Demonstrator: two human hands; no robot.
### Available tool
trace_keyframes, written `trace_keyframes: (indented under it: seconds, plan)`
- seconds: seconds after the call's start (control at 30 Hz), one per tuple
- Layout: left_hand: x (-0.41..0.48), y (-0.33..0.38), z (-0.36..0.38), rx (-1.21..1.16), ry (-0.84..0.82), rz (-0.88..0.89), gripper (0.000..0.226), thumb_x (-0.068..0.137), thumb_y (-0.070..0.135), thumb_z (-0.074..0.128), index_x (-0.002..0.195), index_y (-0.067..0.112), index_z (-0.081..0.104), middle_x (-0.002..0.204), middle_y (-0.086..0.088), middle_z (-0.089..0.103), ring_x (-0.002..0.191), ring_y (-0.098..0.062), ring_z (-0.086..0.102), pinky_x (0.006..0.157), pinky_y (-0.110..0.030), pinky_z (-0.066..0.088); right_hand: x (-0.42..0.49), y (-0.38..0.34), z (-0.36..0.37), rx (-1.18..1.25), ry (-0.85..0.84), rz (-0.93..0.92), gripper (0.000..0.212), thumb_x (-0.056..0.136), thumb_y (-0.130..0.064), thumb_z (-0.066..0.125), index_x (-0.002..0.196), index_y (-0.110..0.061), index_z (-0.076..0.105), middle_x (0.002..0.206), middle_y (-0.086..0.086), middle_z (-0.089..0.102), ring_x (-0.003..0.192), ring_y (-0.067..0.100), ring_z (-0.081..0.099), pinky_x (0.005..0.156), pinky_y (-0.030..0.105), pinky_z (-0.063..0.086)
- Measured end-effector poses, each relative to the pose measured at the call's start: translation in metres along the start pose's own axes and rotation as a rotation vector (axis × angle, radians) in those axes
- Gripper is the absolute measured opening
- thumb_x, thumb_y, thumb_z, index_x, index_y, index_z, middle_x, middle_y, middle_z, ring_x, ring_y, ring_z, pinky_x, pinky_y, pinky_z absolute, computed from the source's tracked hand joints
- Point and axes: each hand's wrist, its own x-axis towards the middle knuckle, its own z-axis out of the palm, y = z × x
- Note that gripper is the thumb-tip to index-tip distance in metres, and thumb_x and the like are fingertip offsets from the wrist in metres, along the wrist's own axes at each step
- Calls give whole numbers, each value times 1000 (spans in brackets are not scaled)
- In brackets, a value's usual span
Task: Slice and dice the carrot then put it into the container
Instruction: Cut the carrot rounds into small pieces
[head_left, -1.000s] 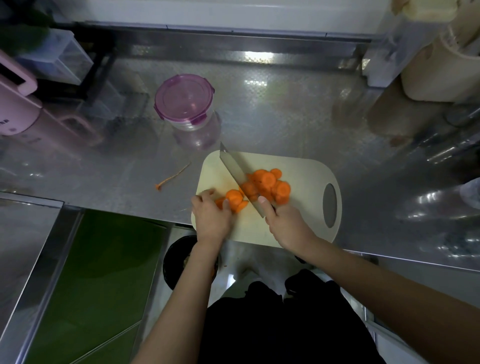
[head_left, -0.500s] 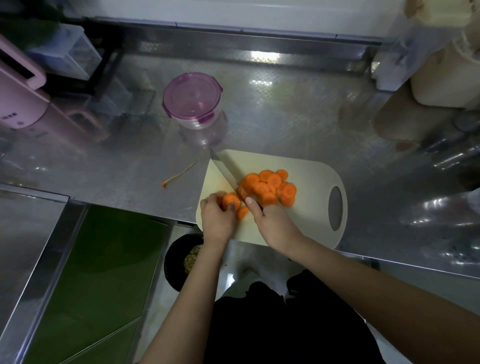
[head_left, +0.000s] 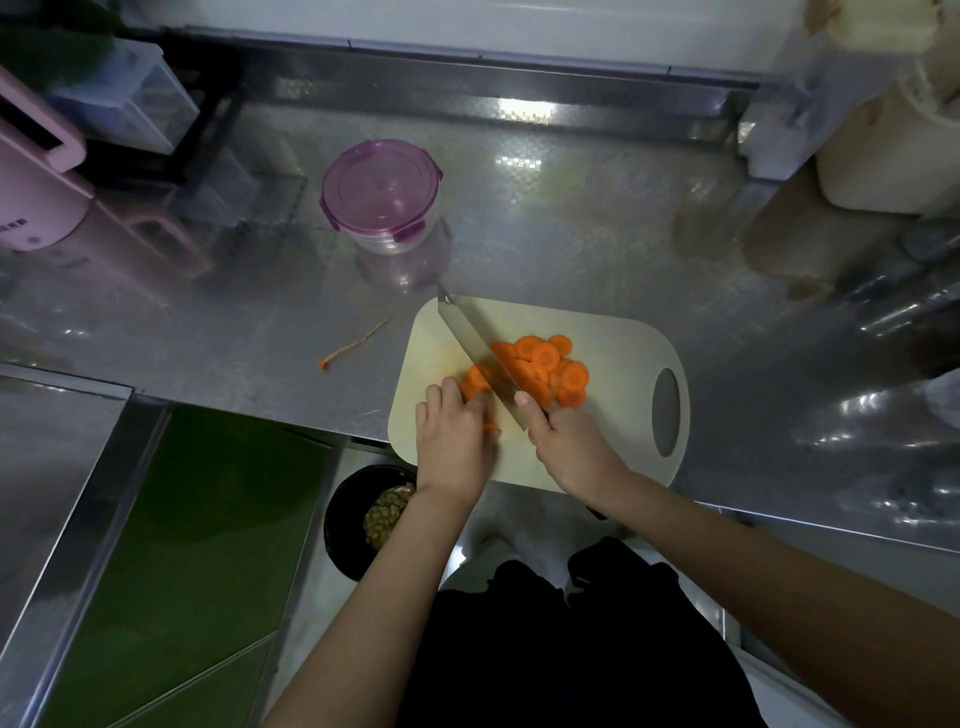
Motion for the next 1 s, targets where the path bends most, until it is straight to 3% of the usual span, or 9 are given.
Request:
trace_keyframes:
  seconds: [0.2, 0.33, 0.4, 0.53, 0.67, 0.77, 0.9, 1.0]
  plan:
    - [-5, -4, 1, -115, 77, 89, 17, 67, 9, 77, 75, 11, 62, 77, -6, 58, 74, -29, 52, 67, -29, 28, -1, 0, -1, 1, 17, 7, 39, 102, -36, 34, 64, -40, 25, 64, -16, 28, 59, -2, 28, 58, 11, 26]
    - [1, -5, -11, -669, 127, -242, 16, 75, 7, 74, 76, 10, 58, 75, 2, 57, 65, -7, 50, 63, -9, 36, -2, -1, -1, 9, -6, 20, 35, 101, -40, 33, 66, -40, 28, 62, -13, 34, 58, 0, 32, 62, 22, 32]
    - [8, -10, -15, -767, 133, -406, 17, 76, 11, 75, 77, 11, 58, 69, 8, 55, 63, -2, 49, 60, -5, 36, -4, 0, -1, 17, -8, 11, 34, 100, -42, 33, 66, -39, 31, 59, -11, 36, 55, 3, 34, 60, 23, 33]
    - [16, -21, -12, -778, 54, -535, 15, 79, 16, 73, 86, 8, 63, 78, 4, 60, 72, -11, 54, 69, -16, 40, -4, 1, 3, -18, -4, 7, 49, 98, -46, 32, 61, -17, 41, 53, 1, 42, 51, 12, 42, 60, 30, 38]
    - [16, -23, -5, -758, 88, -520, 25, 86, 22, 67, 105, 8, 63, 99, -1, 62, 84, -13, 54, 72, -15, 37, -3, -1, 6, -68, 8, -5, 59, 98, -47, 32, 68, 0, 53, 59, 13, 50, 60, 22, 51, 67, 36, 42]
    - [12, -25, 1, -735, 87, -571, 32, 92, 30, 57, 116, 9, 58, 115, -10, 59, 97, -21, 57, 84, -28, 43, 0, 0, 8, -139, 21, -16, 58, 97, -50, 32, 77, -2, 59, 71, 14, 55, 71, 25, 55, 68, 33, 41]
    - [11, -24, 5, -789, 44, -604, 32, 91, 30, 57, 116, 10, 58, 114, -13, 59, 101, -27, 59, 93, -40, 47, 5, -1, 12, -154, -6, -14, 60, 97, -50, 33, 87, 1, 62, 78, 17, 62, 79, 28, 60, 76, 39, 48]
    - [11, -23, 8, -823, 33, -596, 28, 87, 27, 62, 109, 11, 62, 106, -13, 63, 93, -25, 61, 88, -44, 50, 6, -7, 11, -108, 7, -11, 52, 97, -49, 35, 120, -9, 59, 112, 15, 65, 105, 29, 59, 93, 37, 46]
